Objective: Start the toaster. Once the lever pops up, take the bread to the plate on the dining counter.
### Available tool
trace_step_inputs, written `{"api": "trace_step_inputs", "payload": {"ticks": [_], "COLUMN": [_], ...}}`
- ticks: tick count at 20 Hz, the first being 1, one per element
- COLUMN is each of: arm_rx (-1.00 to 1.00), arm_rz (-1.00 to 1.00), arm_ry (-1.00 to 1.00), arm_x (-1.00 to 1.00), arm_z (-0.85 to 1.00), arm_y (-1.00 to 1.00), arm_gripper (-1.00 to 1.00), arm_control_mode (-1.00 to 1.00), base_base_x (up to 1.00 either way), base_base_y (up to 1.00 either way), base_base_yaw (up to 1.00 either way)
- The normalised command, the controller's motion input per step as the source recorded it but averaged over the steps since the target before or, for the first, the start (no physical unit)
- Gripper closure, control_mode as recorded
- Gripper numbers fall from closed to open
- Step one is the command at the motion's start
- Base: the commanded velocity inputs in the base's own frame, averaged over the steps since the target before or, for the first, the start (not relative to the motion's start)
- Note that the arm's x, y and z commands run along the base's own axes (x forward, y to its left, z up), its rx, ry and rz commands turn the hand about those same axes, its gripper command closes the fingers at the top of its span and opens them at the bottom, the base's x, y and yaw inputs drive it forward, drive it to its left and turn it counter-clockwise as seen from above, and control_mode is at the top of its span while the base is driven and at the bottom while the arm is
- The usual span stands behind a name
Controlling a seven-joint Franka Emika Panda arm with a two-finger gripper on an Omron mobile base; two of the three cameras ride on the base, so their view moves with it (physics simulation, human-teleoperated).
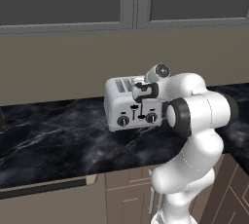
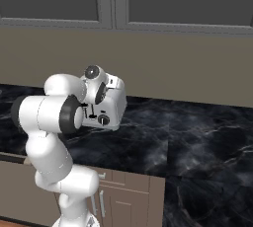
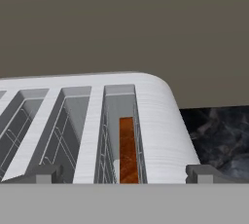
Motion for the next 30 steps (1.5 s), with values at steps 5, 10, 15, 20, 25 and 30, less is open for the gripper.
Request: {"api": "trace_step_inputs", "payload": {"ticks": [5, 10, 15, 20, 25, 30], "arm_rx": [0.0, 0.0, 0.0, 0.0, 0.0, 0.0], "arm_rz": [0.0, 0.0, 0.0, 0.0, 0.0, 0.0], "arm_ry": [0.0, 0.0, 0.0, 0.0, 0.0, 0.0], "arm_x": [0.0, 0.0, 0.0, 0.0, 0.0, 0.0], "arm_z": [0.0, 0.0, 0.0, 0.0, 0.0, 0.0], "arm_y": [0.0, 0.0, 0.0, 0.0, 0.0, 0.0], "arm_gripper": [-1.0, -1.0, -1.0, -1.0, -1.0, -1.0], "arm_control_mode": [-1.0, -1.0, -1.0, -1.0, -1.0, -1.0], "base_base_x": [0.0, 0.0, 0.0, 0.0, 0.0, 0.0], "base_base_y": [0.0, 0.0, 0.0, 0.0, 0.0, 0.0], "base_base_yaw": [0.0, 0.0, 0.0, 0.0, 0.0, 0.0]}}
